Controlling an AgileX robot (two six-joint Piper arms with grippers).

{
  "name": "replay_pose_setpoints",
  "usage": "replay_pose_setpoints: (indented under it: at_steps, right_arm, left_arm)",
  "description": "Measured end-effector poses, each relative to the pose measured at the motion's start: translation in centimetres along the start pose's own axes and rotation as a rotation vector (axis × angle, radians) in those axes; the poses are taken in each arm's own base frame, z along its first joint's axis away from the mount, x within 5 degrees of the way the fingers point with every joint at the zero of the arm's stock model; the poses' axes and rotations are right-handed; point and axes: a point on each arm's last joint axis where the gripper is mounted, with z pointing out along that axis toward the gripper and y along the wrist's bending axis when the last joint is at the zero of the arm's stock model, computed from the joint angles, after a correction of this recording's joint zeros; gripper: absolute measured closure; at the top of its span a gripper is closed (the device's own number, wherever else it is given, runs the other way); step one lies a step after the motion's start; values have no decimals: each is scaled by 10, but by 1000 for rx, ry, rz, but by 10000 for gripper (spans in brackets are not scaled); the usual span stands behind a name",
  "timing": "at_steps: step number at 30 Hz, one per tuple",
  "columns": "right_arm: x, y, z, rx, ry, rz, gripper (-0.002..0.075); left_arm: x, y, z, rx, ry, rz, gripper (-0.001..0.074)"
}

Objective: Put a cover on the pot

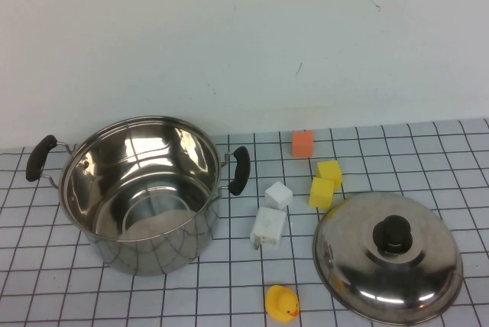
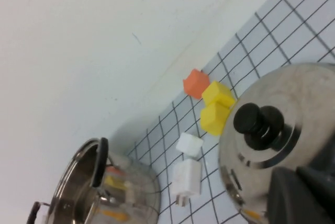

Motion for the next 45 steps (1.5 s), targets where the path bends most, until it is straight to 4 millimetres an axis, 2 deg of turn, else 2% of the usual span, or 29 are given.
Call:
replay_pose_setpoints:
  at_steps: [12, 19, 22, 26, 28, 30, 33, 36, 38, 41, 45]
  right_arm:
    - [-4, 2, -1, -5, -41, -389, 728]
    - [-22, 45, -13, -111, -13, -792, 728]
    - [-30, 56, -8, -126, 21, -870, 728]
    - [-39, 58, 5, -63, 91, -884, 726]
    - [-44, 55, 12, -6, 108, -864, 701]
    - [-49, 53, 19, 43, 106, -842, 640]
    - [-57, 55, 30, 59, 33, -825, 473]
    - [-59, 66, 47, -35, -96, -883, 308]
    - [-57, 74, 62, -105, -153, -936, 246]
    - [-50, 82, 87, -186, -214, -977, 211]
    - [-31, 74, 126, -216, -216, -997, 201]
  left_arm:
    - [0, 0, 0, 0, 0, 0, 738]
    - [0, 0, 0, 0, 0, 0, 738]
    - [0, 0, 0, 0, 0, 0, 738]
    - [0, 0, 0, 0, 0, -2, 738]
    - [0, 0, 0, 0, 0, -2, 738]
    - [0, 0, 0, 0, 0, -2, 738]
    - [0, 0, 0, 0, 0, -2, 738]
    - [0, 0, 0, 0, 0, -2, 738]
    - [0, 0, 0, 0, 0, -2, 738]
    - [0, 0, 0, 0, 0, -2, 738]
    - [0, 0, 0, 0, 0, -2, 738]
